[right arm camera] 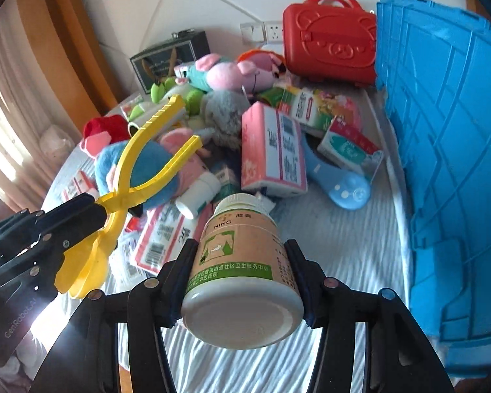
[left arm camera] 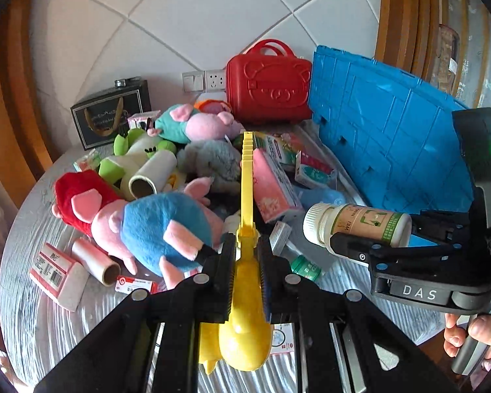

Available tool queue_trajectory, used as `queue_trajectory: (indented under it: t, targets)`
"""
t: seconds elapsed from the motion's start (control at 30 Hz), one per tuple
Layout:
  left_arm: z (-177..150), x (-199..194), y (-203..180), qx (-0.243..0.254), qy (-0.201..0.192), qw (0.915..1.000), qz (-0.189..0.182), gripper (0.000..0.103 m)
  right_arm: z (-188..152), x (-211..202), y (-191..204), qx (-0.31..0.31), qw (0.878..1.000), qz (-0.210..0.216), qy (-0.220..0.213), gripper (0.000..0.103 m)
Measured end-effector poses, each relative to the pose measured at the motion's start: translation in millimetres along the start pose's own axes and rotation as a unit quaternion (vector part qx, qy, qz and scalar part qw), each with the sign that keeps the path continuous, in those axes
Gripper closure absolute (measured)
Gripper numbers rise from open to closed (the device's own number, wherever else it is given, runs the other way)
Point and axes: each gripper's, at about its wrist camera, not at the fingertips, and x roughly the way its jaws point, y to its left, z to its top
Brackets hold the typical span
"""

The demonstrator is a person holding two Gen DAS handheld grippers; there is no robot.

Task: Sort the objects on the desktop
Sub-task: 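Carry the pill bottle and yellow clip into the blue crate and open both tools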

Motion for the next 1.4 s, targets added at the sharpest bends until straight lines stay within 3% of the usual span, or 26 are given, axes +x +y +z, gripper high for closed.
queue_trajectory:
  t: [0.27,0.5,0.7,0.87,1.0,1.13,1.4]
  targets:
    - [47,-39,-18,0.002,-0.066,0.9978,-0.002,0.09,38,-72,1,-0.01,0.995,-0.019,-0.1,0.051]
    - [81,-71,-53,0.017,-0.127,0.9915,-0.025,0.09,56,-149,-7,-0.005,0.981,-0.056,-0.186,0.051]
    - [116,-92,-113,0.043,-0.173,0.9831,-0.042,0.09,62,-207,-47,0.006,0.967,-0.082,-0.243,0.051]
    - [148,-93,-194,0.06,-0.205,0.9752,-0.057,0.09,60,-251,-114,0.022,0.955,-0.111,-0.275,0.051]
    - [175,-76,-270,0.059,-0.204,0.9752,-0.063,0.09,59,-270,-186,0.025,0.952,-0.126,-0.278,0.051]
    - [194,-50,-338,0.054,-0.177,0.9809,-0.061,0.09,63,-275,-255,0.022,0.958,-0.128,-0.257,0.051]
    - [208,5,-403,0.049,-0.109,0.9924,-0.031,0.09,77,-269,-344,0.022,0.966,-0.137,-0.219,0.05]
